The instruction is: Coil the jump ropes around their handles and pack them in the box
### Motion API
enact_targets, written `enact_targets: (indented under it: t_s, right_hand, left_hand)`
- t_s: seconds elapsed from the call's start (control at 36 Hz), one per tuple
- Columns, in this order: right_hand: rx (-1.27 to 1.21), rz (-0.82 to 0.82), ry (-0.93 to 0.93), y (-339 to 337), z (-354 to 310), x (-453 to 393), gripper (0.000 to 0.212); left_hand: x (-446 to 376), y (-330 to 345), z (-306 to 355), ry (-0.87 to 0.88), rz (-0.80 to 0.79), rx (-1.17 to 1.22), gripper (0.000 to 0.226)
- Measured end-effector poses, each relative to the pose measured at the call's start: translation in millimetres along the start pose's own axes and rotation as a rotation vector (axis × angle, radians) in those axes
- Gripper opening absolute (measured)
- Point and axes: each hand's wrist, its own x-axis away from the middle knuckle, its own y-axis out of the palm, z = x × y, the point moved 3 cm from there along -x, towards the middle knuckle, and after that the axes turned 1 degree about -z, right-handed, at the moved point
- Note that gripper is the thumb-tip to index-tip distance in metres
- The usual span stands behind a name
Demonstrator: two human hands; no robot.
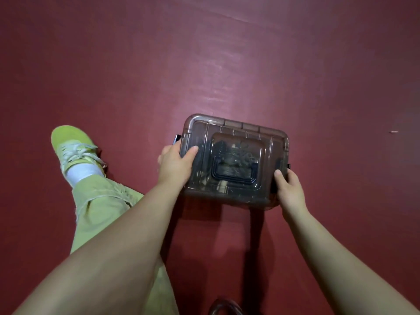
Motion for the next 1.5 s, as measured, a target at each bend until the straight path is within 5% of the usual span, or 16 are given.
enact_targets:
  t_s: [0.08,0.31,0.42,0.53,0.69,0.97,1.19,1.33,1.5]
  right_hand:
    - [0.063,0.054,0.004,-2.2,-0.4,-2.3,0.021]
    - [0.174,0.127,-0.022,2.5,3.7,2.7,0.037]
    - [0.206,0.155,0.015,2.9,14.0,6.4,0.04]
    - [0.107,0.221,0.177,-1.0,11.1,4.0,0.064]
    - [-0.076,0.094,0.204,-6.6,19.4,5.7,0.019]
    - [0.032,0.245,0.149,-4.3,14.6,3.2,0.018]
    - [0.179,0.413,0.053,11.6,7.4,12.3,0.011]
    - [0.172,0.39,0.064,14.0,3.7,18.5,0.031]
    - [0.082,0.15,0.098,22.3,10.6,32.7,0.09]
  left_hand:
    - [-8.1,9.5,-5.9,-0.086,-0.132,-0.039,0.076]
    - [-25.2,0.6,-17.6,-0.047,-0.091,-0.056,0.049]
    - [-28.4,-3.4,-7.5,-0.038,0.037,-0.213,0.061]
    - [-25.1,-0.5,-26.6,-0.283,-0.055,0.089,0.092]
    - [-16.7,-2.3,-29.9,-0.226,0.007,0.092,0.037]
    - [-17.0,-2.3,-25.1,-0.198,0.037,0.031,0.036]
    - [-4.4,-5.6,-5.5,-0.03,0.153,-0.345,0.033]
    - [4.8,-5.5,-3.2,-0.042,0.076,-0.365,0.036]
    - [38.1,-6.2,7.5,-0.104,-0.153,-0.128,0.069]
